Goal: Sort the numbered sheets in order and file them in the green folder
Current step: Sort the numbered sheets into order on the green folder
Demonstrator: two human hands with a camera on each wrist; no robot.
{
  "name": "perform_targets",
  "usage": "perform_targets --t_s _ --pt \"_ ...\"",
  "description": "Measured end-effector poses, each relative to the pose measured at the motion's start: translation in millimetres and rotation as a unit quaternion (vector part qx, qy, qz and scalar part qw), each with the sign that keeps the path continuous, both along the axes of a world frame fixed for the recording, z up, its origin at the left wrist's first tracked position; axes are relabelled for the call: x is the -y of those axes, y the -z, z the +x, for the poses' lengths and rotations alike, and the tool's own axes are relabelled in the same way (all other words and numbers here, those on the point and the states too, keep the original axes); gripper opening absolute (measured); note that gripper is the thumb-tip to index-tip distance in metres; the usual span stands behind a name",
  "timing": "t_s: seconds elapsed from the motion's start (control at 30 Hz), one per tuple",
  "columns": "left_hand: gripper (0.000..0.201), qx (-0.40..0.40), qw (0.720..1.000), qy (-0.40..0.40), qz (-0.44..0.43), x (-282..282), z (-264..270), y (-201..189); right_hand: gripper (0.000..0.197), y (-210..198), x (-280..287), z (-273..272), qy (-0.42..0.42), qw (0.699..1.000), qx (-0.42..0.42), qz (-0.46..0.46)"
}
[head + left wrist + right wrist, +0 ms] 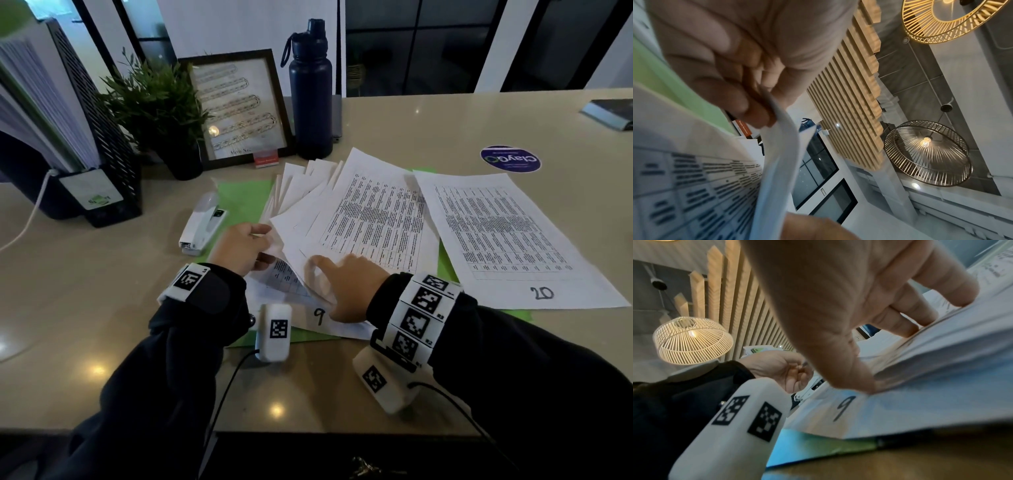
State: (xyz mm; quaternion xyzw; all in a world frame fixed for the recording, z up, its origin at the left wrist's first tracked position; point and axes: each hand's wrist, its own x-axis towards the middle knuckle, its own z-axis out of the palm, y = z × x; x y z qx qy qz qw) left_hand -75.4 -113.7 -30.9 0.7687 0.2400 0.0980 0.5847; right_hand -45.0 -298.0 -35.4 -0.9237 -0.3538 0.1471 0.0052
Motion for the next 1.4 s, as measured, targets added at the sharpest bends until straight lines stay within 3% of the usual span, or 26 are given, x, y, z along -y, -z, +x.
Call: perform_targets --t_s 0.07,0.17,0.4,0.6,0.77,0.87,0.97,1.07,1.2,1.4 --pt "0.008 0.015 1.000 0.005 -0.009 3.1 0.7 -1.7 0.076 -0.5 -4.6 -1.1 -0.002 1.000 0.015 0.008" --pt "0.020 0.011 0.999 0.029 0.032 5.6 4.7 -3.0 0.068 -6.8 -8.3 -1.7 0.003 0.999 0.025 0.032" --pt "0.022 0.017 0.993 0.092 0.067 16.9 7.5 -13.2 0.064 -19.0 2.7 3.2 0.043 0.994 -0.044 0.095" --pt "0.034 0.091 0.989 0.120 -0.009 33.9 -0.3 -31.0 0.081 -30.7 3.9 -4.1 0.058 0.954 -0.110 0.272" --pt "0.028 0.083 0.985 0.154 -0.003 36.6 -1.8 -37.5 0.057 -34.3 3.3 5.3 0.079 0.918 -0.172 0.348" --pt "0.024 0.086 0.988 0.129 -0.005 34.4 -3.3 -36.8 0.032 -31.8 6.7 15.9 0.089 0.944 -0.103 0.301" --pt "0.033 0.089 0.988 0.123 0.025 32.6 -5.5 -34.5 0.042 -30.0 10.6 24.6 0.101 0.961 -0.035 0.254" --pt "0.041 0.077 0.989 0.103 0.070 23.6 -9.6 -29.7 0.040 -30.9 15.5 31.6 0.124 0.948 0.011 0.293" --pt "0.037 0.044 0.993 0.058 0.092 7.2 -14.9 -21.1 0.040 -36.3 22.8 39.0 0.150 0.922 0.045 0.355" --pt "0.038 0.046 0.996 0.063 0.044 15.3 -17.8 -27.2 0.023 -38.6 18.1 32.4 0.084 0.917 -0.019 0.390"
